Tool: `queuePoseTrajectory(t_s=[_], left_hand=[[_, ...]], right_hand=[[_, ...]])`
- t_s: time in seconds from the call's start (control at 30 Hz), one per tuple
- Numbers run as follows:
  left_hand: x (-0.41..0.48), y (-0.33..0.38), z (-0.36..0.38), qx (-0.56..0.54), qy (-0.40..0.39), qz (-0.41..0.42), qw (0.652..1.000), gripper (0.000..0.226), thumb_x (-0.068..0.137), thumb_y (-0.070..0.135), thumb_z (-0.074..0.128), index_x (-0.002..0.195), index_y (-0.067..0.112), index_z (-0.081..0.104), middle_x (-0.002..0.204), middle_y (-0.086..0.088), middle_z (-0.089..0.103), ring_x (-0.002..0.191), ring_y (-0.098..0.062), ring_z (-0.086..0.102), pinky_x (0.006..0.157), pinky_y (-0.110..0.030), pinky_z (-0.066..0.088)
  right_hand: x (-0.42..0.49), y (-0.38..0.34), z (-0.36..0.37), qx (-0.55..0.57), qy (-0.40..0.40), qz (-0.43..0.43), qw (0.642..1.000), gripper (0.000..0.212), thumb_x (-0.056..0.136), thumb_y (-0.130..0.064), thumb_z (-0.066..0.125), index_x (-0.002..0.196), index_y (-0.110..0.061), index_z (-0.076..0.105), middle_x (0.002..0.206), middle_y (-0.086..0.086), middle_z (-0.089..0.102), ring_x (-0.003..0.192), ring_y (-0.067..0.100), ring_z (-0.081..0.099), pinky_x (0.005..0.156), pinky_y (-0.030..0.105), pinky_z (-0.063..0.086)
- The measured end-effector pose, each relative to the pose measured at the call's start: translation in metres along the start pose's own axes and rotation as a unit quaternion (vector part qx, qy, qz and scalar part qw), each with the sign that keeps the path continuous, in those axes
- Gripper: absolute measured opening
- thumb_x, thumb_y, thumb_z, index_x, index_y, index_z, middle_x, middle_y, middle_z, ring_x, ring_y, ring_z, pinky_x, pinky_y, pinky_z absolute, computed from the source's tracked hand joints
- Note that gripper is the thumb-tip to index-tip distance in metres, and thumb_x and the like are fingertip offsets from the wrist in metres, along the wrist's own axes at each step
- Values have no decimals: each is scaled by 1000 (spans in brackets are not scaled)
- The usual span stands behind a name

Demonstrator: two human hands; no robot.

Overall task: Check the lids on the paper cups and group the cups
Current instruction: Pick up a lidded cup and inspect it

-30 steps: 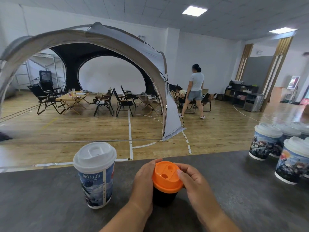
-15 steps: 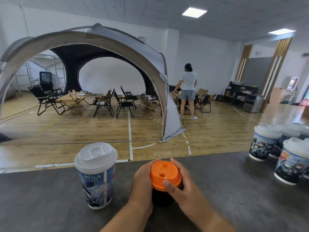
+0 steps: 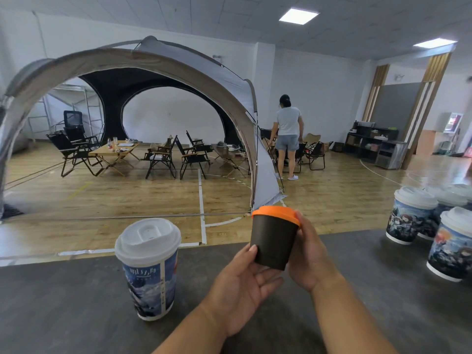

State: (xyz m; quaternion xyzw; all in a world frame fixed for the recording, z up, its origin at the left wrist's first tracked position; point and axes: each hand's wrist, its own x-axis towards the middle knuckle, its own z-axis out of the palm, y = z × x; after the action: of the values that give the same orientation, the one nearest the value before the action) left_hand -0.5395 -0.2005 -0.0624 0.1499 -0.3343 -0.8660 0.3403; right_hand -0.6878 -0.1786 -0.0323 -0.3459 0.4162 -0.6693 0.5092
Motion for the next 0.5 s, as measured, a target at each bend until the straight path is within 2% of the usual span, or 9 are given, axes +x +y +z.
queuePoseTrajectory(t_s=[0.03,0.1,0.2,0.27,0.33,0.4,0.43,0.5], left_hand=[[1,-1,0,4,-9,6,1000,49,85,25,66,128,5,52,112,-23,66,93,-30,67,87,-42,53],[2,-3,0,14,-2,26,1000,48,84,23,62,126,2,53,112,-24,67,90,-29,69,87,-41,54],[4,-6,0,51,59,88,993,57,79,22,64,131,4,51,111,-20,68,92,-26,69,80,-35,57],[4,-8,0,135,122,147,972,56,78,20,70,131,15,53,110,-10,70,95,-18,70,81,-29,56],[1,-10,2,246,162,205,933,53,81,15,74,128,23,52,111,-2,68,92,-4,69,78,-19,55],[-1,-13,2,332,176,240,895,59,78,16,78,127,31,48,117,4,61,93,-1,66,73,-13,52],[-2,-14,0,360,177,248,882,63,76,19,79,128,33,47,120,6,57,96,1,64,73,-13,52],[-2,-16,-2,388,164,253,871,64,76,25,80,130,36,48,123,8,53,99,4,60,75,-14,52]], right_hand=[[0,0,-3,8,4,5,1000,64,87,-58,45,116,-8,70,115,21,69,104,31,67,92,44,49],[1,2,-6,0,21,-7,1000,64,90,-59,42,123,-9,65,121,19,68,113,30,64,100,47,45],[0,9,0,-64,86,-73,992,61,85,-67,45,124,-24,65,126,7,67,118,22,62,108,48,39],[-2,13,2,-109,104,-131,980,53,82,-68,53,120,-32,65,126,-1,66,115,18,63,102,43,46],[-7,15,7,-152,85,-163,971,47,85,-57,56,123,-31,60,122,-7,65,110,5,64,91,26,51],[-7,17,9,-159,68,-172,970,45,82,-50,61,121,-27,57,113,-6,65,99,-2,65,79,16,51],[-7,17,9,-154,76,-176,969,46,80,-54,67,116,-27,58,110,-3,67,98,4,66,79,18,52],[-4,16,8,-124,113,-178,970,57,67,-62,77,107,-23,62,103,3,70,98,19,65,84,35,53]])
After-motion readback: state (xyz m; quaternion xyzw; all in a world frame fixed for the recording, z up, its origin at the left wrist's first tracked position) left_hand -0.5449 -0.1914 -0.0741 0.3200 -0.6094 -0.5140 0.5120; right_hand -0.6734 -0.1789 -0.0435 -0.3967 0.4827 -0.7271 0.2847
